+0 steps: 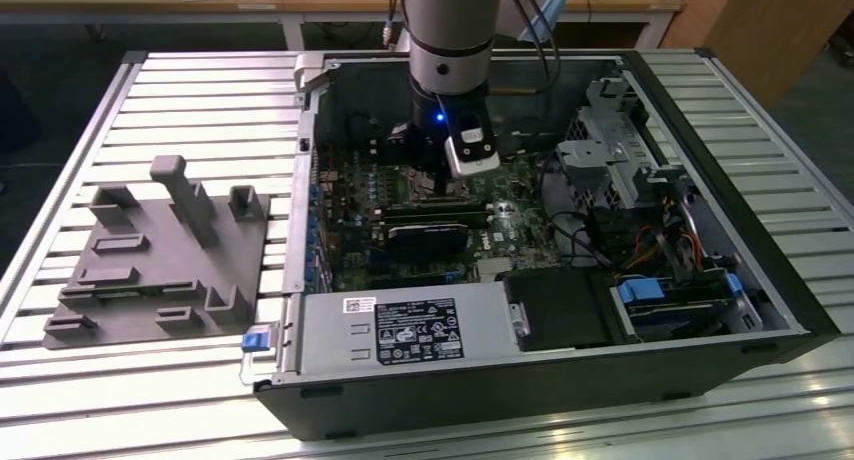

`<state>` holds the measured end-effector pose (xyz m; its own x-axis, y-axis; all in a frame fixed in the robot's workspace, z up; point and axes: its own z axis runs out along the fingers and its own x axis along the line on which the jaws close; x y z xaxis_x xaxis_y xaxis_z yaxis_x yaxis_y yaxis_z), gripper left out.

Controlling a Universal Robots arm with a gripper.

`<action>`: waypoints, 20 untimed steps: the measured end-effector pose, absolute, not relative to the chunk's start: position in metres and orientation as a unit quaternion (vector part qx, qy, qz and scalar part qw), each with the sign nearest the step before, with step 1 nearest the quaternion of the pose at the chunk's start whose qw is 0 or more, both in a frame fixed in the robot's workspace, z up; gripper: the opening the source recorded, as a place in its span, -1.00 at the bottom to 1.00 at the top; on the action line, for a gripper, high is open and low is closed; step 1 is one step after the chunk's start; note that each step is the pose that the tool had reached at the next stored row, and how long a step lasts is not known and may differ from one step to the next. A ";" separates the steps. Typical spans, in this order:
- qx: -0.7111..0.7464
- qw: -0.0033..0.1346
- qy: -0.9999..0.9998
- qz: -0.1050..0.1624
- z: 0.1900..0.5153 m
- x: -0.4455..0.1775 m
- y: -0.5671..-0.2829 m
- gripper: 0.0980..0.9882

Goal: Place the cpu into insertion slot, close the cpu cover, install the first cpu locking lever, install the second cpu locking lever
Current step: 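Install the second cpu locking lever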

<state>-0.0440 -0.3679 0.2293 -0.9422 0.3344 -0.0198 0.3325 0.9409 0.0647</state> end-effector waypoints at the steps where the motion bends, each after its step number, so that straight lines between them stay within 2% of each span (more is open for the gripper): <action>1: 0.169 0.015 0.985 0.030 0.229 -0.044 -0.368 -0.98; 20: 0.123 0.011 0.991 0.050 0.222 -0.060 -0.375 -0.98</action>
